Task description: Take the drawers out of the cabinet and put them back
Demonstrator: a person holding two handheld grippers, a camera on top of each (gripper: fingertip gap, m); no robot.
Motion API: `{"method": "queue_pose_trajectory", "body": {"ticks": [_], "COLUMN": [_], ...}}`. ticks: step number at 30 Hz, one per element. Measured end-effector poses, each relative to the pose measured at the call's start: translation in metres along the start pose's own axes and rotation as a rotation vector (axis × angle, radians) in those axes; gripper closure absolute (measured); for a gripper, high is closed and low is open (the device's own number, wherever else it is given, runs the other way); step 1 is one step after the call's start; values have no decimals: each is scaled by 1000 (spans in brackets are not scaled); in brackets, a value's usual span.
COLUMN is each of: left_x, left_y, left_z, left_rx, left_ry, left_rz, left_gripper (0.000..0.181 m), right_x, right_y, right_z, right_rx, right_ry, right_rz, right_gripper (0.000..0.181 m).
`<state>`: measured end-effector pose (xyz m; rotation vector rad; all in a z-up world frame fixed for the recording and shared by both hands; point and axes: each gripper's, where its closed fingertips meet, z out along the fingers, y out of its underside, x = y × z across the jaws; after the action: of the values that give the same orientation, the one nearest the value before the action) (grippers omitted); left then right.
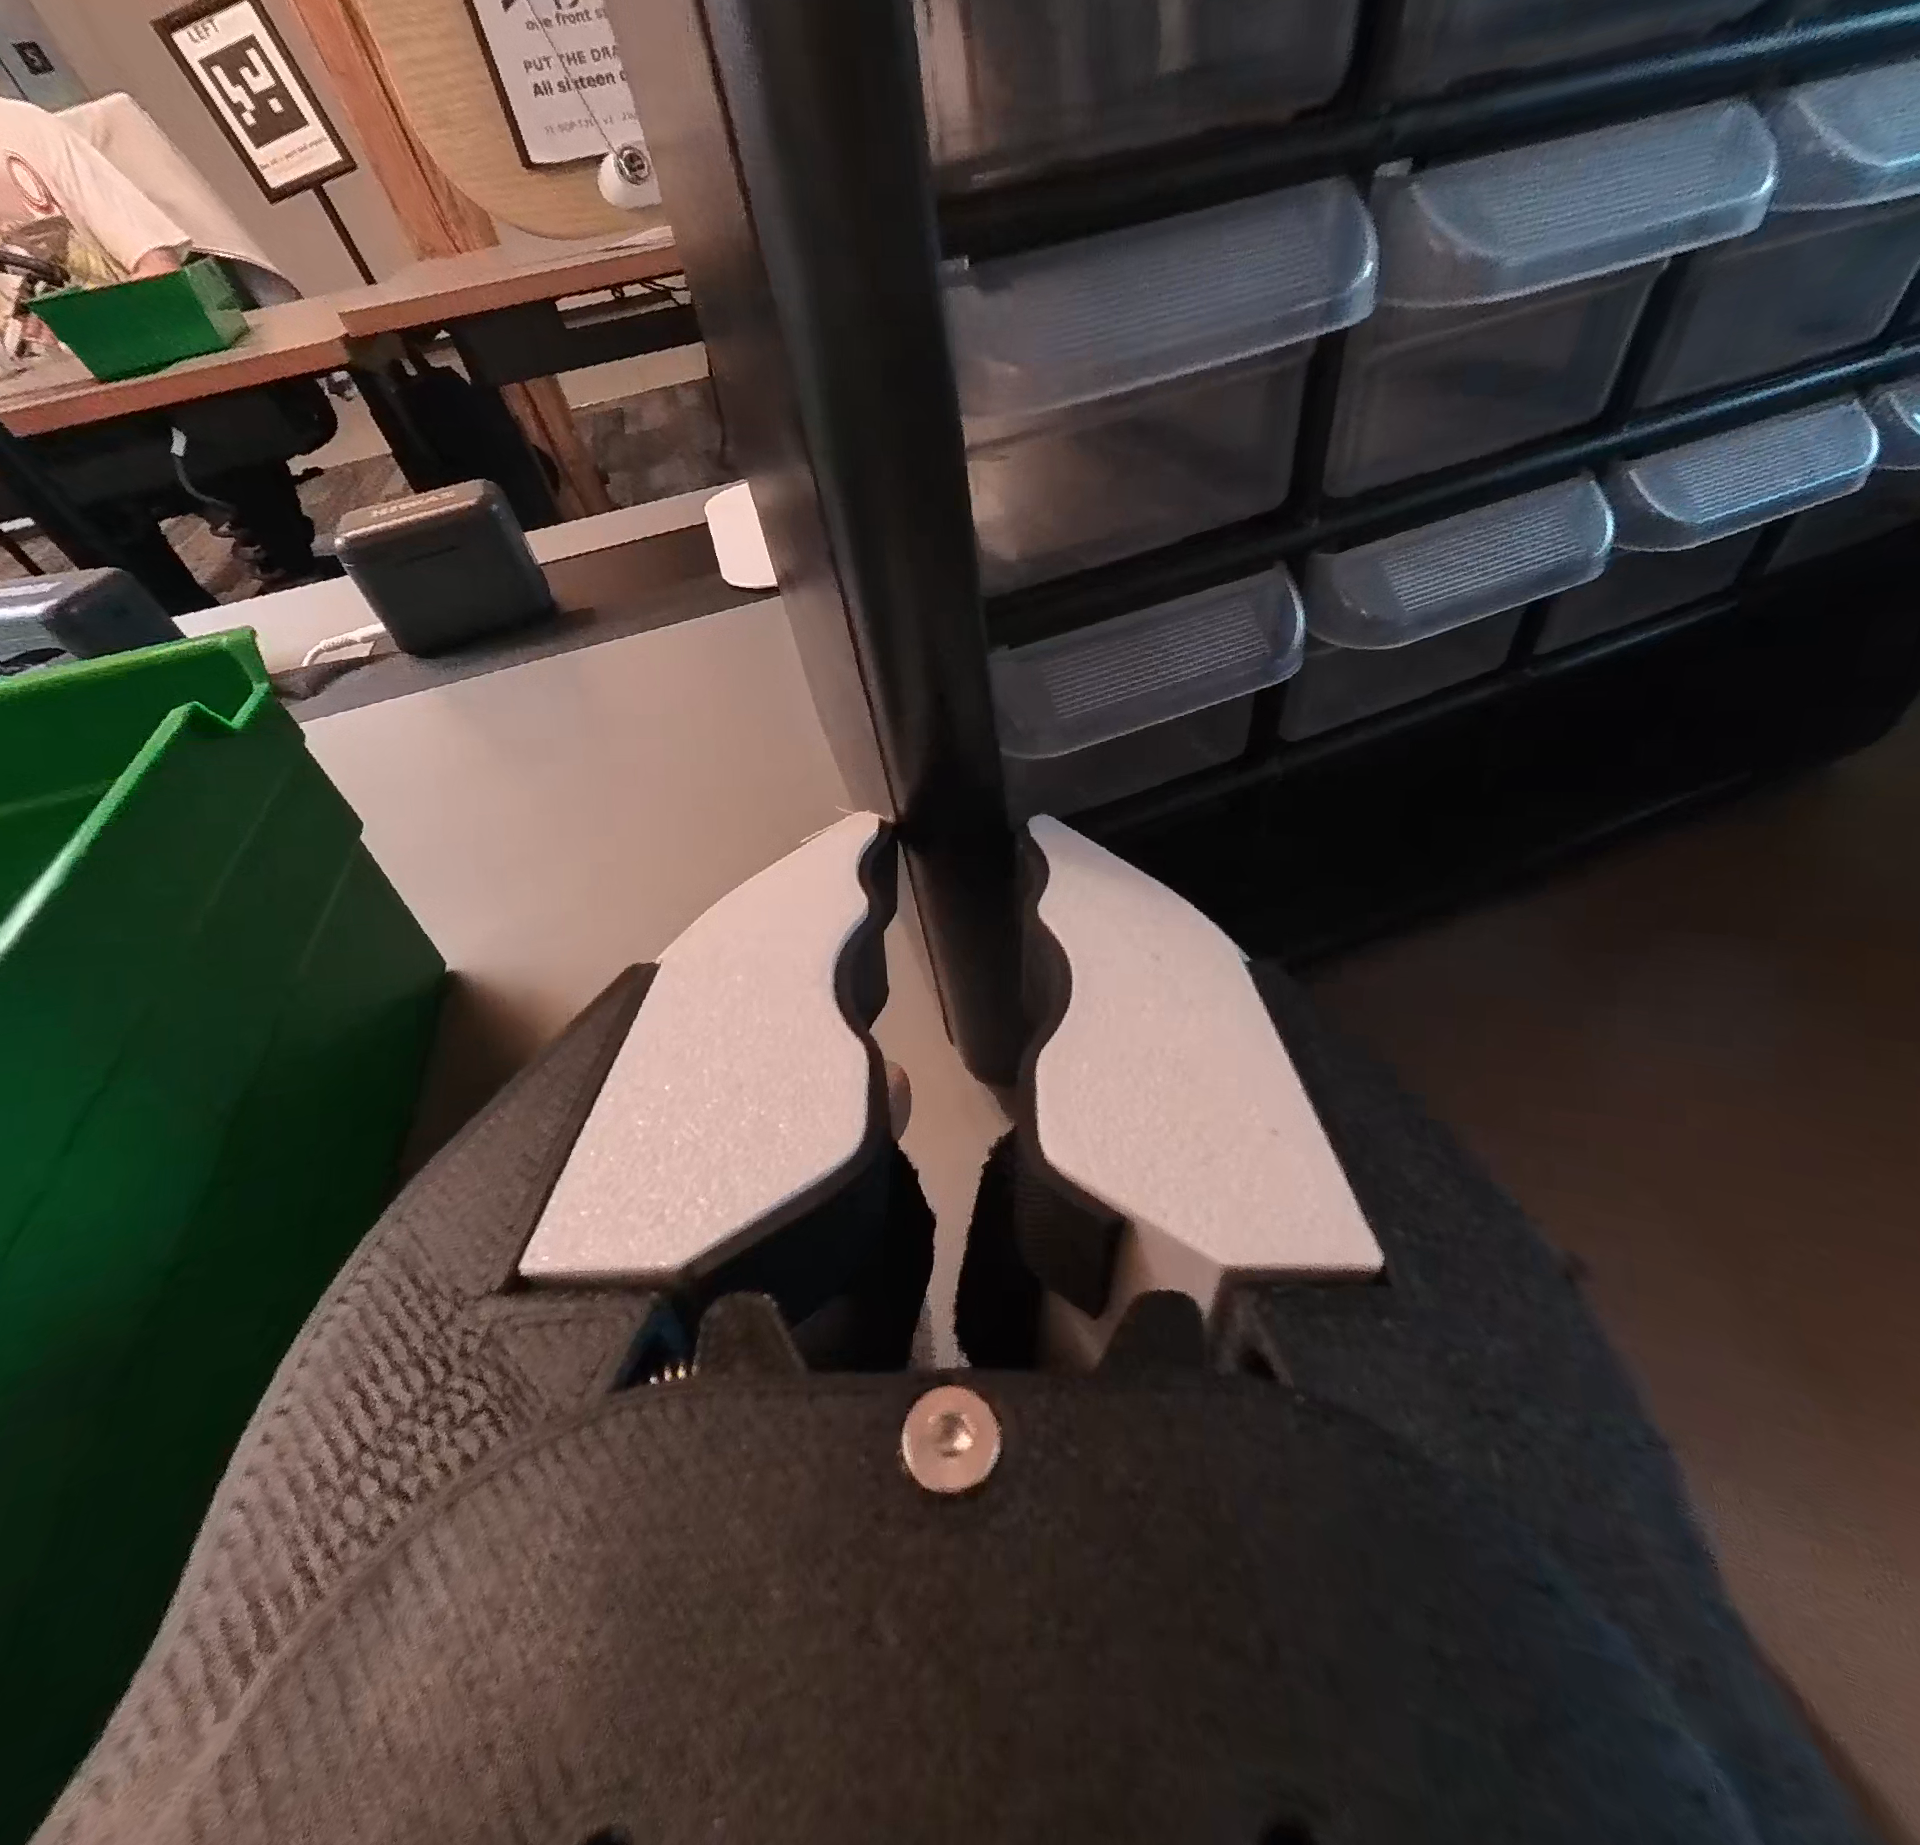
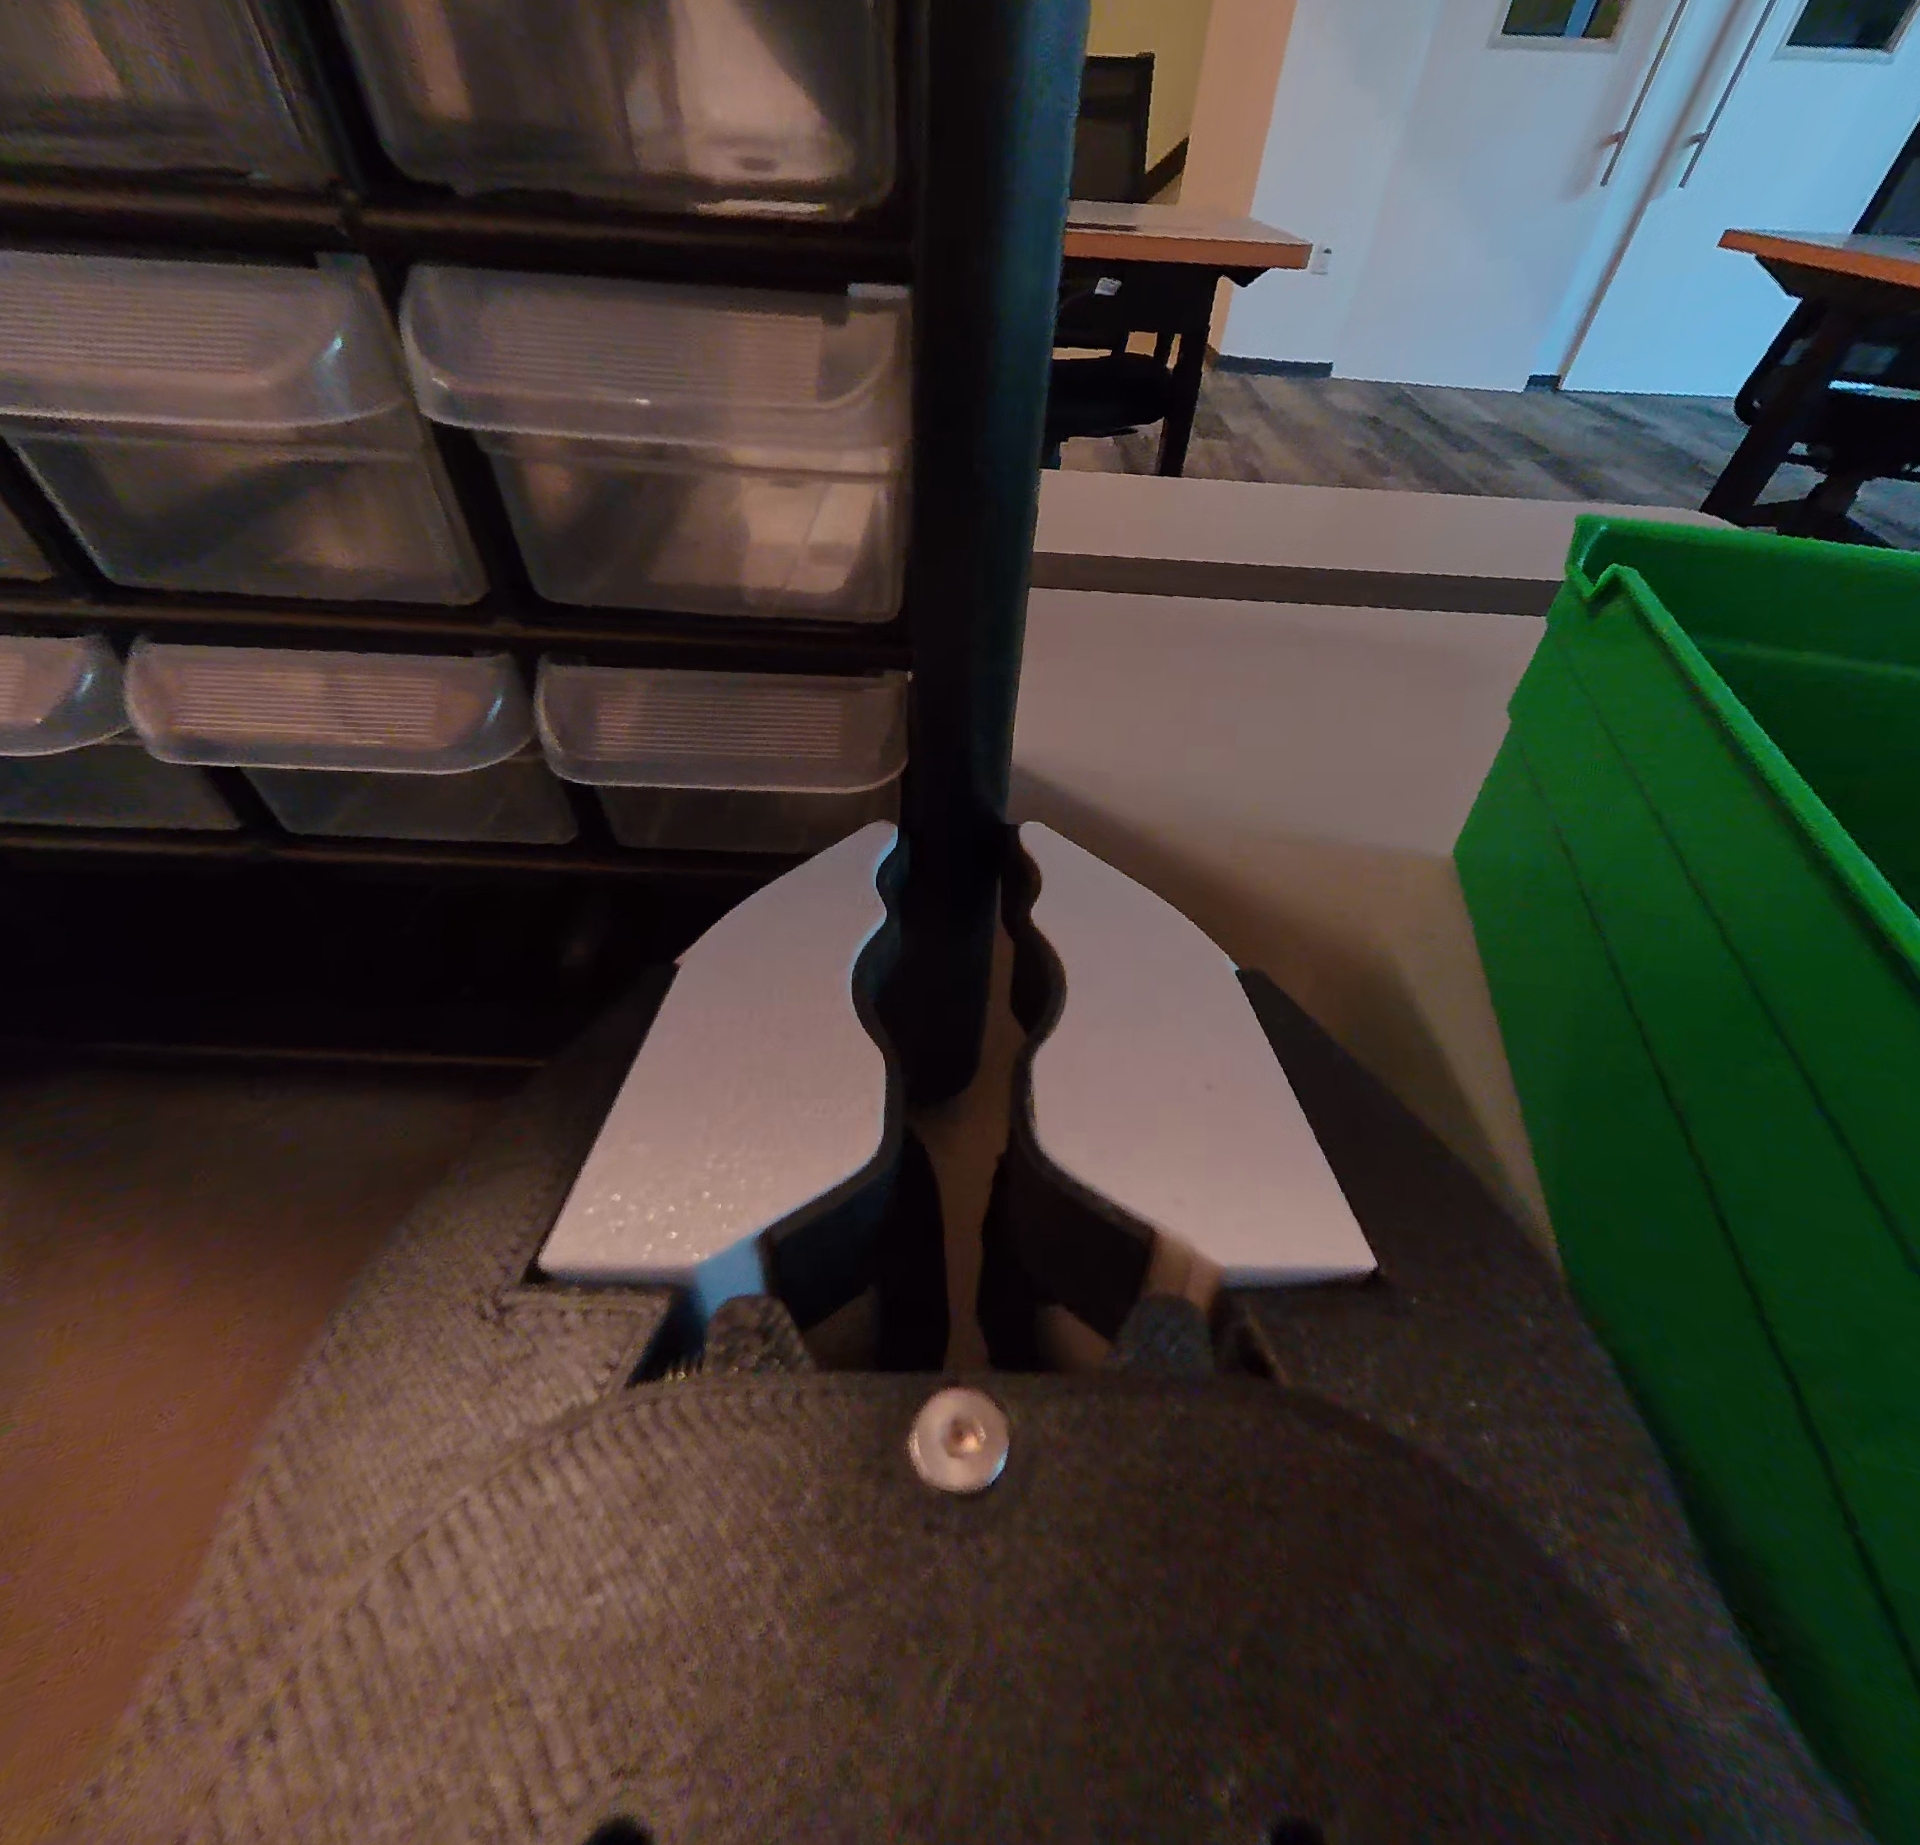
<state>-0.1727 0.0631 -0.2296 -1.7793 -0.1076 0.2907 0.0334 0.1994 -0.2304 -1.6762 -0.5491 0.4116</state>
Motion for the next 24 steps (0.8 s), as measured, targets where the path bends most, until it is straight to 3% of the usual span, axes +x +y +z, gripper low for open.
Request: {"method": "queue_pose_trajectory", "body": {"ticks": [4,6,11,14,20,24], "left_x": [-2,-6,-7,-11,-5,-3], "left_y": [-9,-15,-32,-50,-117,-129], "left_z": [0,-3,-21,-34,-69,-87], "left_rx": [33,49,63,113,355,388], "left_ry": [1,-25,-11,-14,95,171], "left_rz": [23,70,92,144,80,82], "left_gripper": [158,153,134,134,134,134], "right_x": [-1,-8,-18,-25,-41,-52], "right_y": [-1,-10,-22,-31,-62,-83], "right_z": [0,-2,-14,-28,-67,-92], "right_rx": [4,70,119,170,313,410], "right_ry": [3,-29,-67,-115,-238,-314], "right_rz": [-14,-27,-54,-7,70,85], "right_gripper": [163,133,110,107,108,110]}}
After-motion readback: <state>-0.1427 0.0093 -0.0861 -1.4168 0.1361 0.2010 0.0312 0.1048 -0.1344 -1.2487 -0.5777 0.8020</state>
